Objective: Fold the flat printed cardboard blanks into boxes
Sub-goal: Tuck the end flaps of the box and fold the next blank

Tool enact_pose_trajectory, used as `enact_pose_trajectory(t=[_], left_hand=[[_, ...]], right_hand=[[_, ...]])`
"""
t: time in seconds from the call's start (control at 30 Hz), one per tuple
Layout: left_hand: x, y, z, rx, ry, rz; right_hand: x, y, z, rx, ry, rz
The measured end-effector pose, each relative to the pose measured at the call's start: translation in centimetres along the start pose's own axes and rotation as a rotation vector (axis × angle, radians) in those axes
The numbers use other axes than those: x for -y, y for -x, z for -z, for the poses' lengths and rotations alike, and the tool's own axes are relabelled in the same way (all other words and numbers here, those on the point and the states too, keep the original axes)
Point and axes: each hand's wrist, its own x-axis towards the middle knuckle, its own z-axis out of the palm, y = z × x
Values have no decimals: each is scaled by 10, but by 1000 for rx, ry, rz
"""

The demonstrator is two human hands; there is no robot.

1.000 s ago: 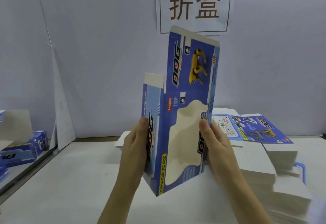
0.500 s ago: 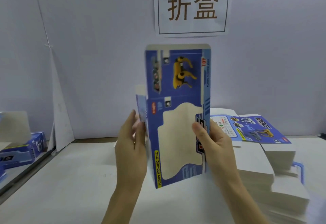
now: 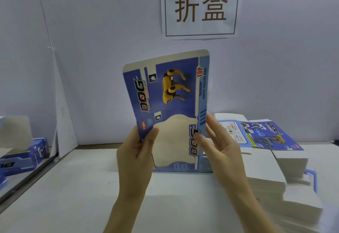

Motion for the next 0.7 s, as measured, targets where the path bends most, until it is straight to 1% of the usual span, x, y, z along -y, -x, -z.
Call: enact_pose_trajectory(t=[0.07,0.13,0.17,0.23,0.27,0.33,0.43,0.5,0.63,0.7], left_hand=[[2,-2,4,74,41,3],[3,-6,10,200,177,69],[3,-9,12,232,256,122],[0,-12,15,221,398,226],[-1,-12,16,194,418,243],[-3,-12,14,172,350,248],[-4,-8,14,236,236,255],[-6,-8,16,270,195,233],[-8,-7,17,294,189,224],[-10,-7,17,294,215,227]], right_hand=[[1,-3,2,12,-17,6],[1,-4,8,12,-74,-34],[2,-5,12,16,-146,-56],[4,-6,19,14,-292,-70],[4,-7,22,5,-318,-63],[5,-8,23,-11,-237,-37],[2,-8,24,-18,-111,-18],[5,-7,27,-44,-121,-23],[12,-4,33,21,-135,-23],[14,-3,31,15,-100,-38]])
